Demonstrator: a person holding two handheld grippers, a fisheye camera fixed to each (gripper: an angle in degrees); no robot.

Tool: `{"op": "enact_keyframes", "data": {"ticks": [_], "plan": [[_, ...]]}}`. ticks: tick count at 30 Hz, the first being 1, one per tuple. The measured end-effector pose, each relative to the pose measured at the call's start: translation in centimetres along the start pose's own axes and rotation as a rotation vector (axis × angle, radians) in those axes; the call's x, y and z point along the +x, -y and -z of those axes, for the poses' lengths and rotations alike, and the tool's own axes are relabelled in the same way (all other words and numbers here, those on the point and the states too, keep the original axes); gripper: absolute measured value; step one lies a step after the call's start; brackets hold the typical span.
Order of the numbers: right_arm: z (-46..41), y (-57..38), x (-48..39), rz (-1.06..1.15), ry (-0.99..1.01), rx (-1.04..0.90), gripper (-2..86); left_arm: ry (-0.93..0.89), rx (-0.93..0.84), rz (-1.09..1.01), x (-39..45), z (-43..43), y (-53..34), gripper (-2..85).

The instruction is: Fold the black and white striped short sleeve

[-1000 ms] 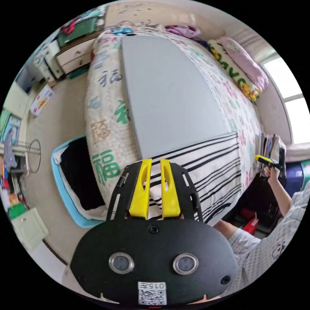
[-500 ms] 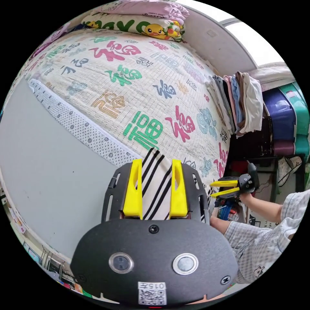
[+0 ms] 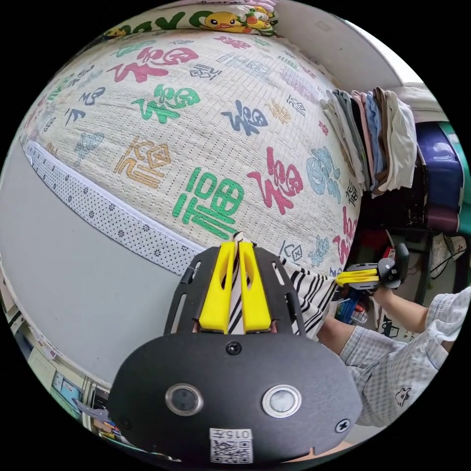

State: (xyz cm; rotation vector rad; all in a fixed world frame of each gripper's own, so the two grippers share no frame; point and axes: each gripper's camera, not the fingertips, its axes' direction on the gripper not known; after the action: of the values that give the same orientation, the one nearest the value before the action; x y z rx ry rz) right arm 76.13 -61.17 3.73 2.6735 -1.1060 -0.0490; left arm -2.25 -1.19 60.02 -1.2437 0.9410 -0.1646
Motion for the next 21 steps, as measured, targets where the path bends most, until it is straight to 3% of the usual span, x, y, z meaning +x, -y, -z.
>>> {"op": "enact_keyframes", "data": {"ticks": [7, 11, 15, 19, 21], "plan": [[11.0, -4.4, 3.6, 0.004, -0.145, 0.198, 0.3, -0.221, 0.281, -0.065, 0.6, 6.4, -0.6, -0.1], [14.6, -7.2, 1.2, 0.119, -0.102, 0.246, 0.3, -0.295, 0.452, -0.111, 0.2, 11.0, -5.5, 0.0], [11.1, -9.2, -3.7, 0.308, 0.079, 0.136, 0.3, -0.32, 0.524, -0.011, -3.8, 12.7, -14.3, 0.0], [1.5, -10.0, -7.9, 0.397, 0.325, -0.022, 0.3, -0.315, 0.533, 0.142, -8.1, 12.0, -22.3, 0.1], [-3.1, -10.4, -10.0, 0.477, 0.337, -0.083, 0.3, -0.293, 0.538, 0.222, -10.6, 11.1, -27.1, 0.4]]}}
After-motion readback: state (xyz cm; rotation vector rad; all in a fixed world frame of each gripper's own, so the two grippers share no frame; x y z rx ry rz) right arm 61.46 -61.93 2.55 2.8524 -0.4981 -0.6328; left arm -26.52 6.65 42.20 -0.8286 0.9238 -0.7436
